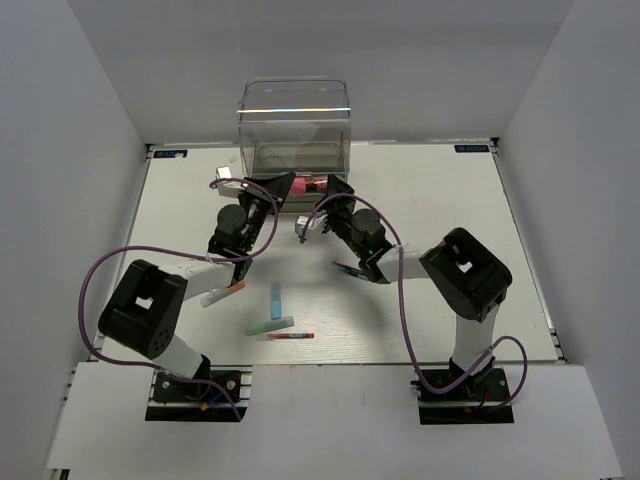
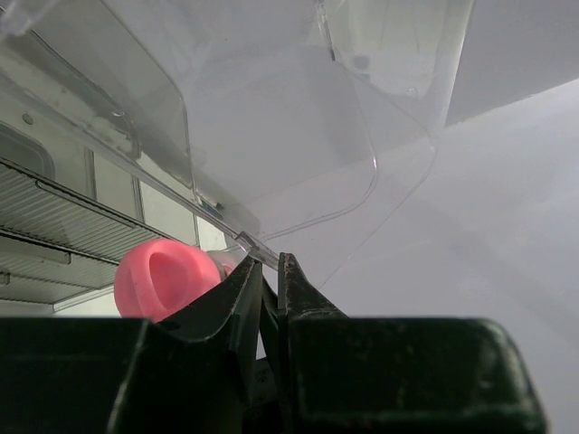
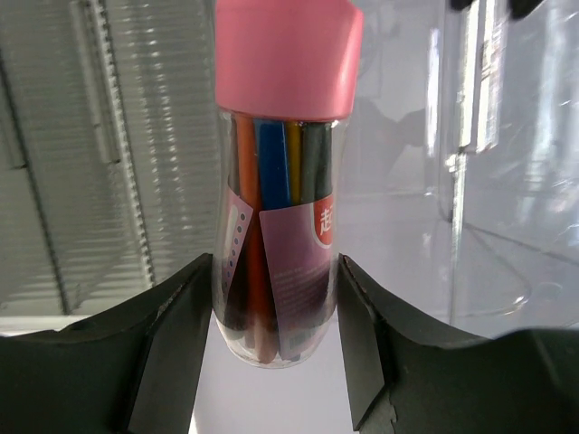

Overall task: Sort the stationery into containers
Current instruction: Place the stationery in the storage box.

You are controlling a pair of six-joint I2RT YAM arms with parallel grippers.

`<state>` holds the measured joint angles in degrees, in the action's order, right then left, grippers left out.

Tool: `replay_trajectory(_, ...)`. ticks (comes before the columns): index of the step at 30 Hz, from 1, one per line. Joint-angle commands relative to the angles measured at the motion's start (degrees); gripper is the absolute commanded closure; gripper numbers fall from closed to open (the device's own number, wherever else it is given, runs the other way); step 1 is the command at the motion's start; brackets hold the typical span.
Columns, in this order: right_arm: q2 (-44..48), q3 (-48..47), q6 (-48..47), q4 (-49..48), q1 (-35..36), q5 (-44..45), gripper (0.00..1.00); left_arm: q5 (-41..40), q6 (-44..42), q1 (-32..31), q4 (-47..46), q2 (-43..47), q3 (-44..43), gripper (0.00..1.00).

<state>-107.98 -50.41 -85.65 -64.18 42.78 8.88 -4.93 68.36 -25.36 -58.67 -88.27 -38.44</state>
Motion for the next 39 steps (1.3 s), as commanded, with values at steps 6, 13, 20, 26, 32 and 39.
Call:
replay_trajectory(6,-2.4,-6.3,-3.2,-7.9,0.8,2.2,1.00,0.1,-0.7,-0.2,-2.7,3.9,-3.0,1.00)
replay_trajectory(13,-7.1,-10.7,-8.2,-10.1,1.2,5.2,1.00,0.1,-0.7,-0.2,-2.7,3.9,-3.0,1.00)
replay_trajectory(20,-9.5,-12.7,-13.2,-8.2,0.7,4.7,1.00,0.1,-0.7,-0.2,-2.7,3.9,-3.0,1.00)
replay_trajectory(26,-10.0,-15.0,-14.2,-5.6,0.5,6.0,1.00,0.1,-0.7,-0.2,-2.7,3.9,-3.0,1.00)
replay_trajectory(32,-11.5,-17.6,-16.0,-4.2,0.0,7.5,1.00,0.1,-0.7,-0.2,-2.7,4.4,-3.0,1.00)
replay_trajectory(39,-13.3,-20.2,-19.4,-1.7,-0.2,9.7,1.00,0.1,-0.7,-0.2,-2.7,4.9,-3.0,1.00)
